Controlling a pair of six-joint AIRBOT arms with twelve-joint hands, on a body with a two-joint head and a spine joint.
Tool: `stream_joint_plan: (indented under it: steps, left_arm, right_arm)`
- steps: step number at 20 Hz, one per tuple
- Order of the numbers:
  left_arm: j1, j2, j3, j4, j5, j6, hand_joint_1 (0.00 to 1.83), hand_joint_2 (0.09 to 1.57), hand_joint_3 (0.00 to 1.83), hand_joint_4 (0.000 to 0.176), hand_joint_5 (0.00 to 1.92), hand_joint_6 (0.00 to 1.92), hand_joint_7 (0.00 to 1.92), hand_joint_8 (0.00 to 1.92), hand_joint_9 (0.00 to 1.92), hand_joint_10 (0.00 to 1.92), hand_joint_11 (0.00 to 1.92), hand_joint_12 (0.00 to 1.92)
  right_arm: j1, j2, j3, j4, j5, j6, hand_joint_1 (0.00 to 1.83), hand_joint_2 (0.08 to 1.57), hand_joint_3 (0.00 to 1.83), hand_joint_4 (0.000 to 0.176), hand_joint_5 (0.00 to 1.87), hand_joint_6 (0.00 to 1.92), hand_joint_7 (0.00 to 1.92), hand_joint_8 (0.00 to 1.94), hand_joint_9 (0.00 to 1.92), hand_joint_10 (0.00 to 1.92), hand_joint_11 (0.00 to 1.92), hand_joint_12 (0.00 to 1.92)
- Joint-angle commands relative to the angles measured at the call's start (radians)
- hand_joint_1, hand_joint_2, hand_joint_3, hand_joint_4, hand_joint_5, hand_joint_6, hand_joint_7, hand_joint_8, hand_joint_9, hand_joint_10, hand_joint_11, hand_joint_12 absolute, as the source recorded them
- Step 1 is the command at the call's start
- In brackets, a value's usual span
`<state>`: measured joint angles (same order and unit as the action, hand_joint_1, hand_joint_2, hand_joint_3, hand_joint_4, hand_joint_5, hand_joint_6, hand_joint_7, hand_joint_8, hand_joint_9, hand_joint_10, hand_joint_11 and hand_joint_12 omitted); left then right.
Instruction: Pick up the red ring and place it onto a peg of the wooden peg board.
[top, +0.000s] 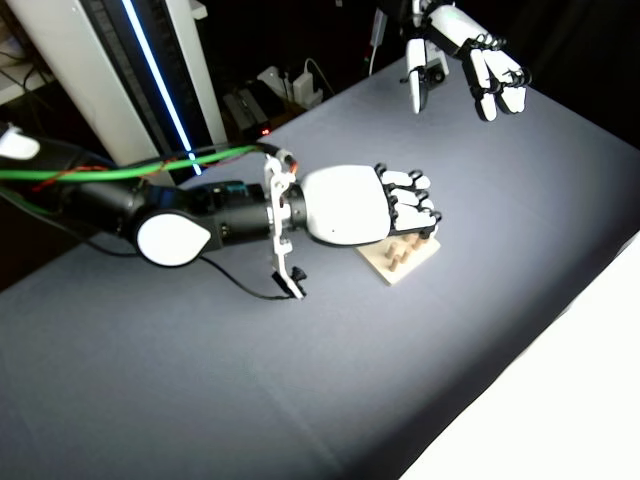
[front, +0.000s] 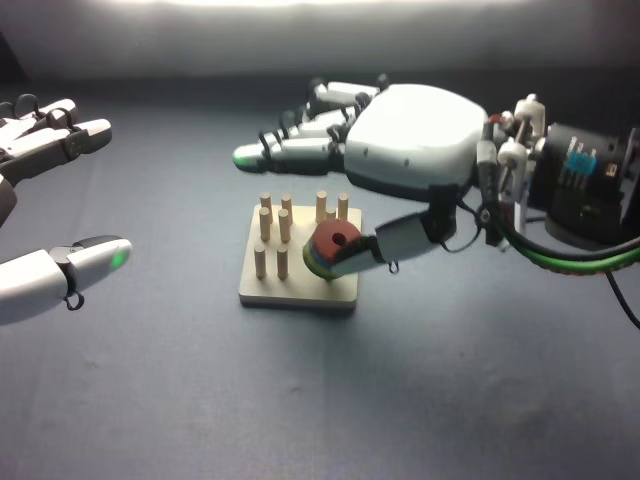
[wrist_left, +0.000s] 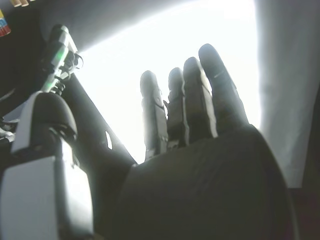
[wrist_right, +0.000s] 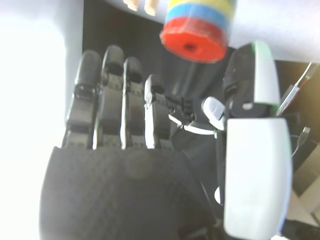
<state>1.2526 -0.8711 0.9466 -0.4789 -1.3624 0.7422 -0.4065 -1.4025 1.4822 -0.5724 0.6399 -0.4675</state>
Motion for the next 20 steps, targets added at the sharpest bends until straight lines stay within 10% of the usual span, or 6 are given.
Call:
stream_joint_plan:
  steps: [1, 6, 13, 15, 18, 20]
  left_arm:
    - [-0.005, -0.007, 0.007, 0.010, -0.126, -0.006, 0.62, 1.10, 0.00, 0.048, 0.41, 0.00, 0.19, 0.00, 0.21, 0.00, 0.00, 0.80]
    - [-0.005, -0.008, 0.008, 0.010, -0.126, -0.008, 0.68, 1.10, 0.00, 0.007, 0.45, 0.01, 0.23, 0.01, 0.22, 0.00, 0.00, 0.76]
    - [0.003, -0.009, 0.002, 0.006, -0.132, -0.013, 0.67, 1.10, 0.00, 0.041, 0.47, 0.00, 0.35, 0.01, 0.32, 0.01, 0.00, 0.94]
    - [0.004, -0.010, 0.001, 0.005, -0.132, -0.013, 0.69, 1.09, 0.00, 0.016, 0.47, 0.00, 0.37, 0.00, 0.34, 0.01, 0.00, 0.99]
    - [0.008, -0.010, -0.002, 0.002, -0.134, -0.014, 0.73, 1.09, 0.00, 0.000, 0.49, 0.00, 0.29, 0.00, 0.28, 0.00, 0.00, 0.87]
    - [0.010, -0.010, -0.003, 0.002, -0.136, -0.015, 0.75, 1.10, 0.00, 0.023, 0.50, 0.00, 0.24, 0.00, 0.23, 0.00, 0.00, 0.77]
  right_arm:
    - [0.012, 0.002, 0.003, 0.022, 0.099, 0.003, 0.91, 0.97, 0.00, 0.086, 0.21, 0.00, 0.29, 0.00, 0.41, 0.02, 0.00, 1.20]
    - [0.016, 0.002, 0.011, -0.005, 0.081, 0.003, 0.94, 0.96, 0.00, 0.118, 0.17, 0.00, 0.28, 0.00, 0.39, 0.00, 0.00, 1.14]
    - [0.016, 0.002, -0.013, -0.008, 0.085, 0.003, 0.87, 0.86, 0.00, 0.146, 0.00, 0.00, 0.12, 0.00, 0.20, 0.00, 0.00, 0.96]
    - [0.016, 0.010, -0.023, -0.009, 0.087, 0.003, 0.88, 0.81, 0.00, 0.173, 0.00, 0.00, 0.08, 0.00, 0.16, 0.00, 0.00, 0.89]
    - [0.009, 0.026, -0.032, -0.019, 0.086, 0.003, 0.87, 0.77, 0.00, 0.162, 0.00, 0.00, 0.00, 0.00, 0.06, 0.01, 0.00, 0.60]
    - [0.002, 0.026, -0.032, -0.026, 0.078, 0.003, 0.91, 0.79, 0.00, 0.155, 0.00, 0.00, 0.00, 0.00, 0.02, 0.01, 0.00, 0.38]
